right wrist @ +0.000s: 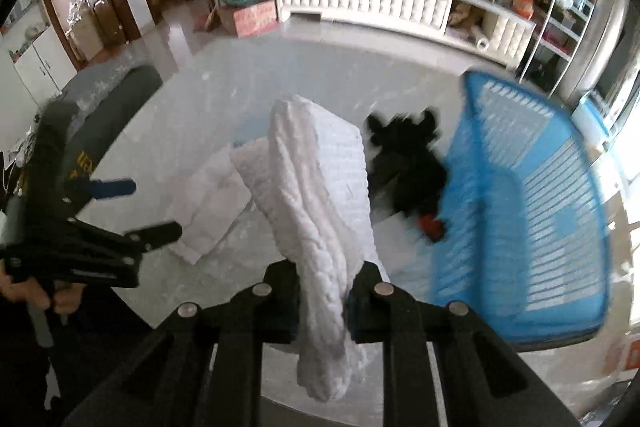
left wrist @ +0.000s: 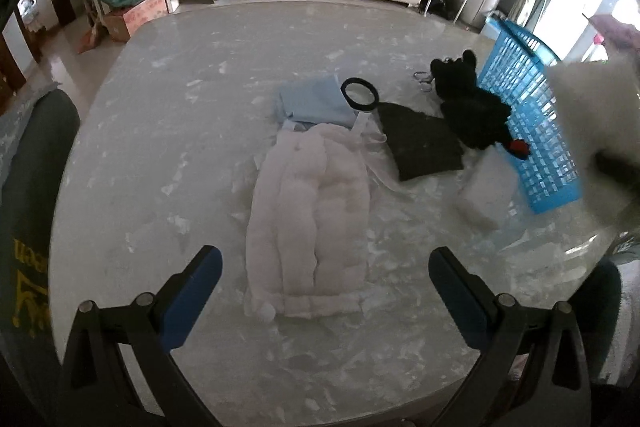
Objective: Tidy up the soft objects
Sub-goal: 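Lower foam sheet into basket with right gripper while left gripper grasps quilted pad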
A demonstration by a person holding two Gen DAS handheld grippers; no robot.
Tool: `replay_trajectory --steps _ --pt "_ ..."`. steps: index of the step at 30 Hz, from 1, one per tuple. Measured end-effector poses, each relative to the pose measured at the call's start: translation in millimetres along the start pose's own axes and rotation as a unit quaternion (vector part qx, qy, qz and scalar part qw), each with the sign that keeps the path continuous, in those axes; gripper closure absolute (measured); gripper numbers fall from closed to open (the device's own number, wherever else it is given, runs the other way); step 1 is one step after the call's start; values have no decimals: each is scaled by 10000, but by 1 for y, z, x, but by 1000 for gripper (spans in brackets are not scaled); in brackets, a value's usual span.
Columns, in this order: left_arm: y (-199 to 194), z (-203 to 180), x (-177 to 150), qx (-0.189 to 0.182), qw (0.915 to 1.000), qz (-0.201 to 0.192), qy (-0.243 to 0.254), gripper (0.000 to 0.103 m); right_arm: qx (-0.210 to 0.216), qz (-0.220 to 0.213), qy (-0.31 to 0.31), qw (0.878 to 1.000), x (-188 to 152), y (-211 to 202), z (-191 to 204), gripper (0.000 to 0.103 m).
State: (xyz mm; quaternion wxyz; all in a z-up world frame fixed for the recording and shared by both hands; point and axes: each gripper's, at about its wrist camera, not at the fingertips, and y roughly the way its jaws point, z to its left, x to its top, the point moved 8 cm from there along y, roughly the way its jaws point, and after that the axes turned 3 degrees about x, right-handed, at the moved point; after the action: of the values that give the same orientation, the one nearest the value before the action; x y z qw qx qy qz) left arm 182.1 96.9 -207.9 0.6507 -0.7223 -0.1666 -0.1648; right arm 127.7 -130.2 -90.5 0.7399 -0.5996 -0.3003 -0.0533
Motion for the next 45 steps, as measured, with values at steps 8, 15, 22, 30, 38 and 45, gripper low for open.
replay_trajectory --steps 8,15,22,30,38,45 --pt "29 -5 15 270 9989 260 275 0 -277 -570 442 9970 38 -56 -66 87" --pt "62 -2 20 308 9974 501 411 0 -679 -390 959 9923 28 -42 -129 87" --pt "89 2 21 308 9963 711 384 0 -801 233 1106 9904 17 1 -150 87" --pt "107 2 20 543 9935 805 599 1 -1024 883 941 9863 30 52 -170 87" --pt "111 1 25 659 9924 959 395 2 -929 1347 902 9824 27 84 -167 86" --pt "94 -2 17 555 9940 787 520 55 -928 1385 1002 9809 25 83 -171 82"
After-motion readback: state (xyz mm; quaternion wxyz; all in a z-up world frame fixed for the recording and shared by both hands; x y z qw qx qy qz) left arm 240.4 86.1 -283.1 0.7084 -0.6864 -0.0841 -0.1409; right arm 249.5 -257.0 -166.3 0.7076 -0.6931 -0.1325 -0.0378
